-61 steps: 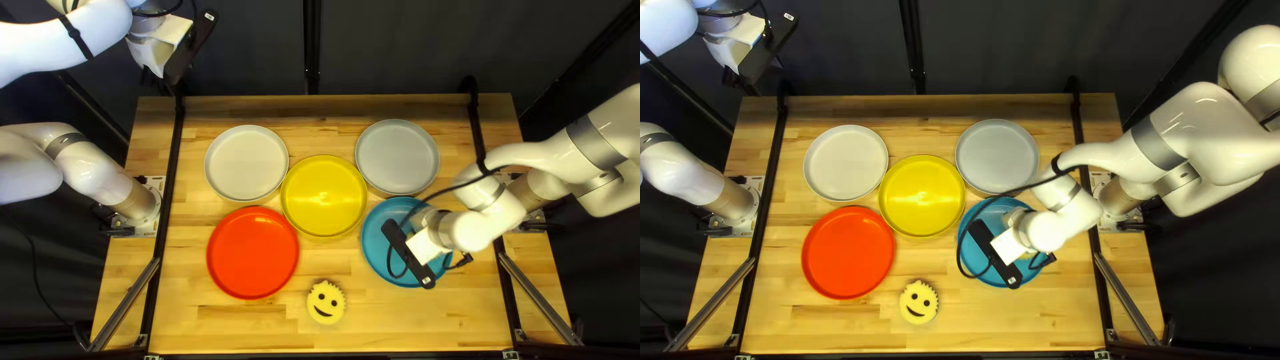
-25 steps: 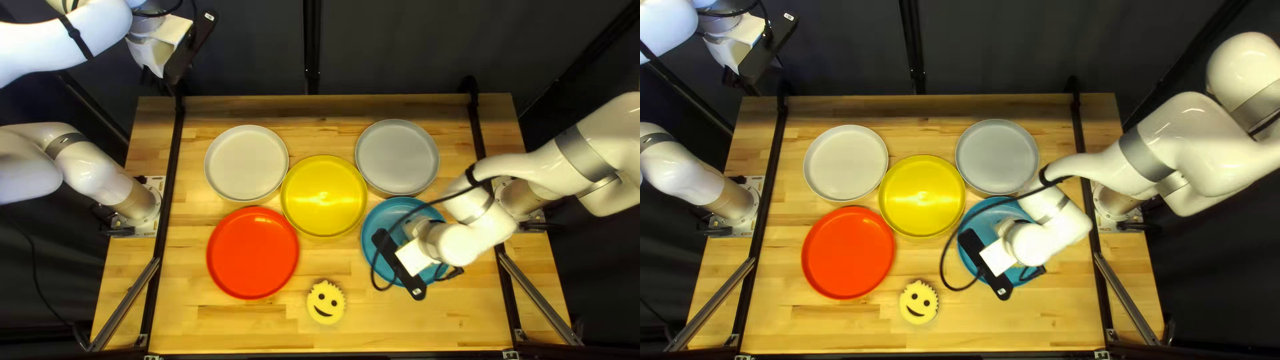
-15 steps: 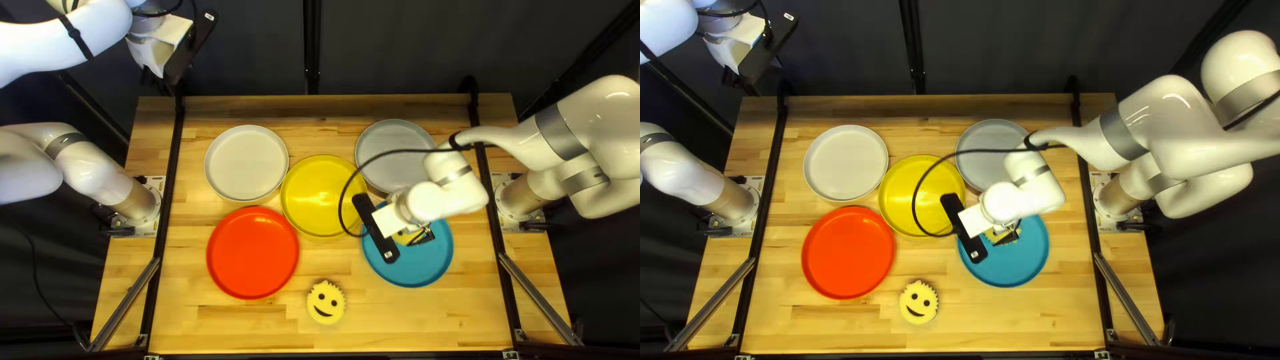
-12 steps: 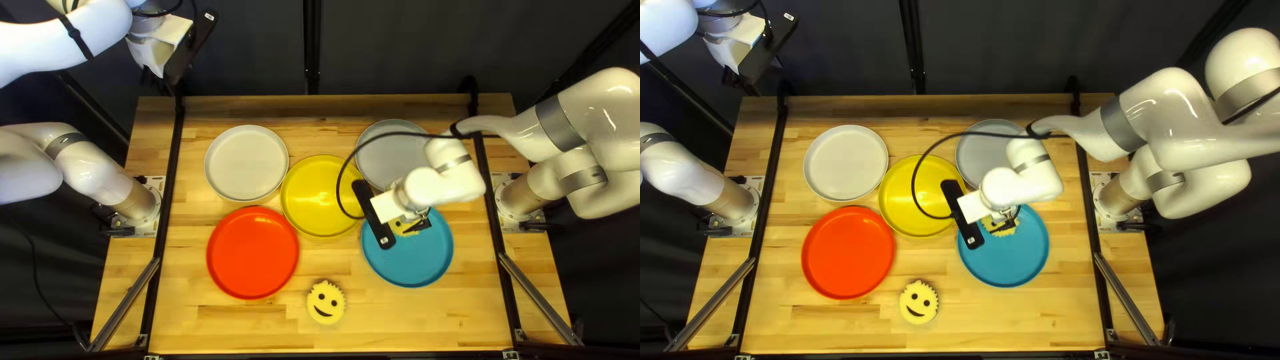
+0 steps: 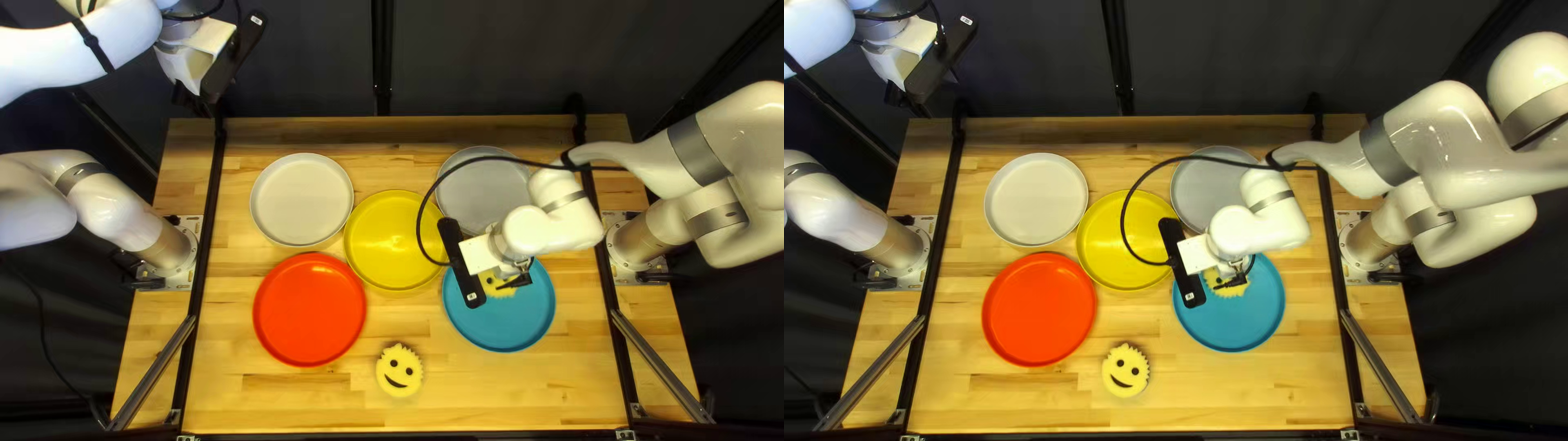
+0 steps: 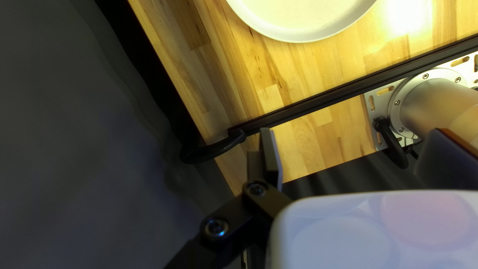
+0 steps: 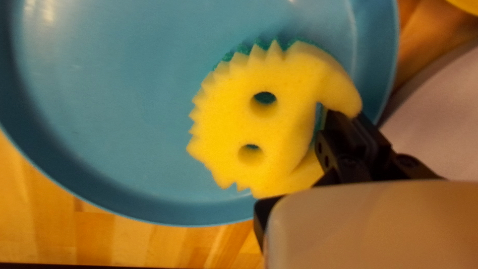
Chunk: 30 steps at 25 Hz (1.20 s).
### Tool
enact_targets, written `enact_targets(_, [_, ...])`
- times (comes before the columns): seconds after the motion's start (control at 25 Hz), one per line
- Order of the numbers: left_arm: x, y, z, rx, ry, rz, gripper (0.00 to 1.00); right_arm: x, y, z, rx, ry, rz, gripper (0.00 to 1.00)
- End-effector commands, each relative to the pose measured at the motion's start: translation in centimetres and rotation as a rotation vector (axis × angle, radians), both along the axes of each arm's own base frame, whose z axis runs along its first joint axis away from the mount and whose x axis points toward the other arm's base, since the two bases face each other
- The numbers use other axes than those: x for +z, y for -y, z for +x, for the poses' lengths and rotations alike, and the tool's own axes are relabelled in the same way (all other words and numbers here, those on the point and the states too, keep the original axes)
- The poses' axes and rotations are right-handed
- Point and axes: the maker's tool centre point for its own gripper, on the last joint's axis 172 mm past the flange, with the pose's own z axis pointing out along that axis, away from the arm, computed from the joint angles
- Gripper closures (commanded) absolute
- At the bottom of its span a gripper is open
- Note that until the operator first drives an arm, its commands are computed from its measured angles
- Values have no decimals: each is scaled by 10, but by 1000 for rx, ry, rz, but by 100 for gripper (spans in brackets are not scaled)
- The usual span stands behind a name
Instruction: Pick up sponge and scrub the plate
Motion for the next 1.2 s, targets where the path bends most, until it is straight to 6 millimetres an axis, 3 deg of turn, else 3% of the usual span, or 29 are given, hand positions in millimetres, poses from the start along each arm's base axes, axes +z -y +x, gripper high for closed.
enact_targets(0.04, [0,0,0,0,0,0,0,-1,-26,2,22,-4,-9,100])
enact_targets(0.28, [0,0,0,0,0,0,0,-2,-36,6,44,-5,-12,100])
enact_targets(0.4, [0,0,0,0,0,0,0,-4,-24,12,30,-2,-6,100])
enact_targets(0.52, [0,0,0,0,0,0,0,-8,2,16,-9,-4,9,100])
enact_targets(0.84, [0,0,0,0,0,0,0,-3,55,13,-155,-11,35,100])
enact_targets(1.0, [0,0,0,0,0,0,0,-3,49,11,-196,-9,48,100])
enact_targets(1.2, [0,0,0,0,0,0,0,-4,17,18,-202,-6,56,100])
